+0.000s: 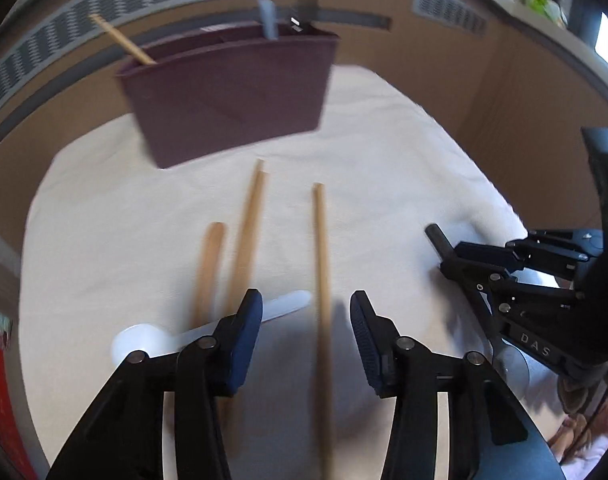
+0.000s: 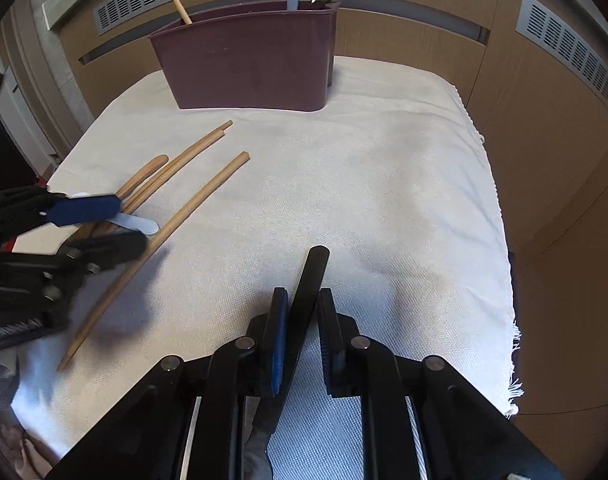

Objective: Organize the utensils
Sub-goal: 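Grasp the black-handled metal spoon by its handle with the right gripper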

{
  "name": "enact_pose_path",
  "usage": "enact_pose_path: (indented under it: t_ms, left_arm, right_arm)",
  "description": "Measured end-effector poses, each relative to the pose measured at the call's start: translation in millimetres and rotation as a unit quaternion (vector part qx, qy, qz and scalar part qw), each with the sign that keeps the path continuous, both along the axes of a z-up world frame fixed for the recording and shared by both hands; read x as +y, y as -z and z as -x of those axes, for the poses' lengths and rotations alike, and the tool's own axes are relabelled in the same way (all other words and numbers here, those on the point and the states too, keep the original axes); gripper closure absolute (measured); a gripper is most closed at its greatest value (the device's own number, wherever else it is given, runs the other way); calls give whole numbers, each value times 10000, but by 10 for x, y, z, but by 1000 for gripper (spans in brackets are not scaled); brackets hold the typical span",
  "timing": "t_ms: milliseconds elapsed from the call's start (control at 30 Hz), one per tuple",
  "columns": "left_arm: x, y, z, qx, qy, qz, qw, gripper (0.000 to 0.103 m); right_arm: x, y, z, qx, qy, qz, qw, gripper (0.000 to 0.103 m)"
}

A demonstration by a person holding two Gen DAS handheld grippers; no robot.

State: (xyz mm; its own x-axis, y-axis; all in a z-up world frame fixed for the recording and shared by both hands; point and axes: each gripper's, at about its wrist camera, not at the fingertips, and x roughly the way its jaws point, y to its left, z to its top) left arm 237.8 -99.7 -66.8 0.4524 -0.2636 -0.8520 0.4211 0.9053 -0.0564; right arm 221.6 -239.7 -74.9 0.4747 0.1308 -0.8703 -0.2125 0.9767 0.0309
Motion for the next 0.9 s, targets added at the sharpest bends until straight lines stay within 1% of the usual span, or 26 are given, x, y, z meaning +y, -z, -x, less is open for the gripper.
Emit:
enact_pose_path:
  t_ms: [67, 167, 367, 433, 567, 800, 900]
  left_arm:
    - [-114, 38, -28, 80, 169, -97, 9998, 57]
    - [-273, 66, -95, 97, 349, -241, 9991, 57]
    - [-502, 150, -250, 153, 430, -435, 9980, 58]
    - [-525, 151, -241, 128, 491, -458, 9977, 63]
    - [-450, 155, -196, 68, 486, -500, 9975, 65]
    - [-85, 148, -110, 41, 83, -509, 9987, 65]
    - [11, 142, -91, 74, -5, -485, 9988, 65]
  right_arm:
    - [-16, 11, 5, -13, -2, -52, 10000, 90]
    - [-39, 20, -3, -4, 5, -94, 10000, 89]
    - [-75, 21, 34, -18, 127, -115, 9999, 88]
    - [-91, 23, 44, -13, 146, -134, 9998, 88]
    - [-83, 26, 29, -12, 139, -96, 9999, 85]
    - [-21, 22, -2, -37, 139, -98, 9998, 75]
    - [-6, 26, 9, -81, 150, -86, 9998, 74]
